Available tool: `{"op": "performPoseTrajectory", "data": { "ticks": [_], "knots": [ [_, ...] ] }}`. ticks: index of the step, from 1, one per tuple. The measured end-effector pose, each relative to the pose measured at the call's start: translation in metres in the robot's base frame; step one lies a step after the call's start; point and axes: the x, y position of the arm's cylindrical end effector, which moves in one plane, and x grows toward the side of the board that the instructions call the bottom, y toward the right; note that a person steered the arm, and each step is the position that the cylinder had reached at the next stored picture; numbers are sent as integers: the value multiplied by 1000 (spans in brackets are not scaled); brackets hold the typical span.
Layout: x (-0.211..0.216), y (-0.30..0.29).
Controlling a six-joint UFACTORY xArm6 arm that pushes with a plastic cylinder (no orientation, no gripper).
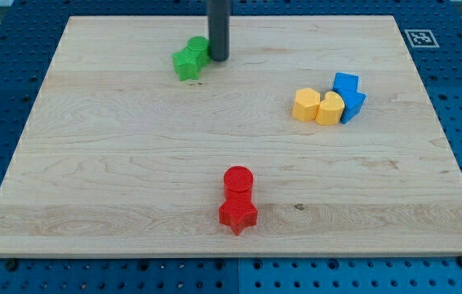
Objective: Move the green star left to the yellow hexagon
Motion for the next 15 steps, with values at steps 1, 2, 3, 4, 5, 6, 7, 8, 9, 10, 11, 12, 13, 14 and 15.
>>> {"op": "performPoseTrajectory", "data": {
  "ticks": [1,2,3,4,5,6,7,8,9,10,11,12,13,14,15],
  "knots": [
    [-19,-21],
    [-23,-49],
    [-23,-71],
    [-20,-85],
    [-12,-85],
    [-3,-85],
    [6,-78],
    [17,-53],
    [35,-39],
    [42,-43],
    [46,-48],
    [46,-13],
    [46,-4],
    [54,-17],
    [58,-10]
  ]
}}
